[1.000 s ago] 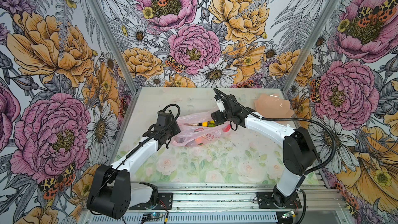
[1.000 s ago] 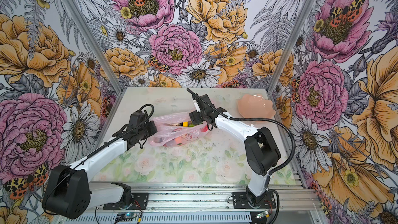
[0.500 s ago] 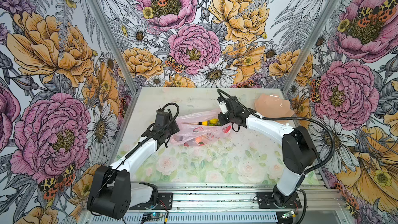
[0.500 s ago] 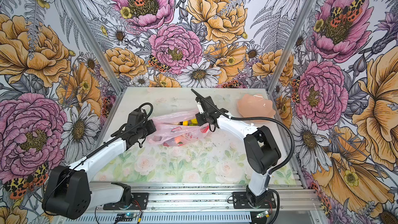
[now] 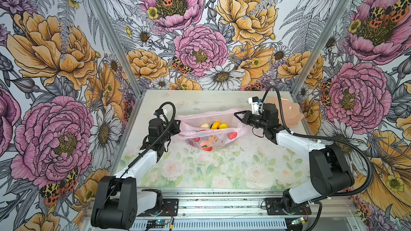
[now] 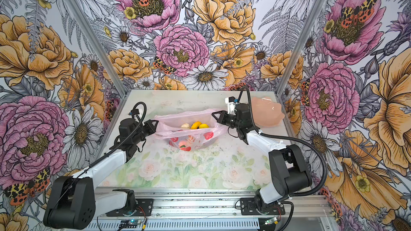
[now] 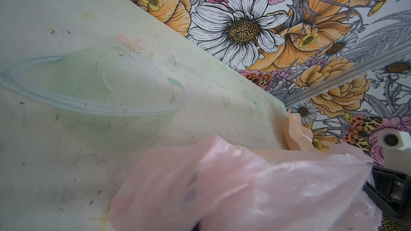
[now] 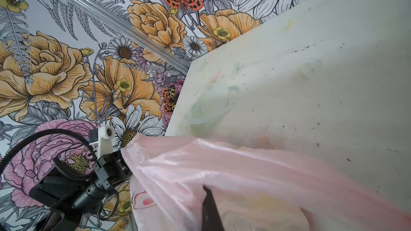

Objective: Take the fake fruits out of the plastic bag

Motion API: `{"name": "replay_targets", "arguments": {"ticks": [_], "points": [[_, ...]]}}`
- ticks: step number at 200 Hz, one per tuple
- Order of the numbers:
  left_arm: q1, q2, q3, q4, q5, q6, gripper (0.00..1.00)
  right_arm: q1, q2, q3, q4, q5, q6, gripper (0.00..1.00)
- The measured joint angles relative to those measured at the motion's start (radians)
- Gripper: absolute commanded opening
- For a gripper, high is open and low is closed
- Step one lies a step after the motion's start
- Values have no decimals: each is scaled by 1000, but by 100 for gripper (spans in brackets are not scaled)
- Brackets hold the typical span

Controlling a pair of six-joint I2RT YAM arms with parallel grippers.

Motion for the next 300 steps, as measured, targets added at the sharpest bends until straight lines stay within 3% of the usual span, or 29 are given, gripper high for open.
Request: {"name": "replay_targets", "arguments": {"ticks": [13,38,57,88,118,138,144,157,172,192,218,235,248,267,300], "points": [[-1,86,92,-53,13,17,5,-14,11,-31,66,2,55,0],[-5,211,275,-213,-45,50,45,-27,27,-67,140,34,121,0],[-43,184,303,-338,-167,56,65,-21,27,-73,166,73,135,0],[-145,84,333,-542,-342,20,75,27,13,-76,173,142,126,0],[-174,-3,340,-659,-439,-42,83,76,-11,-86,174,195,95,0],[-192,-8,345,-703,-471,-77,85,98,-20,-93,173,217,81,0],[-196,-2,345,-713,-472,-88,95,103,-23,-95,172,222,77,0],[-207,22,345,-731,-472,-109,96,106,-31,-102,172,237,69,0],[-220,43,342,-736,-472,-128,94,106,-40,-109,171,248,62,0],[-233,58,322,-703,-441,-151,80,106,-49,-111,171,258,56,0],[-240,60,255,-595,-360,-166,48,100,-63,-122,171,267,63,0],[-241,51,162,-487,-321,-143,19,68,-66,-127,169,262,83,0],[-233,29,62,-407,-289,-122,6,30,-65,-127,169,252,106,0],[-178,-23,-80,-319,-242,-98,0,-18,-55,-127,182,230,143,0],[-85,-122,-240,-172,-181,-83,0,-45,16,-119,238,177,215,0]]}}
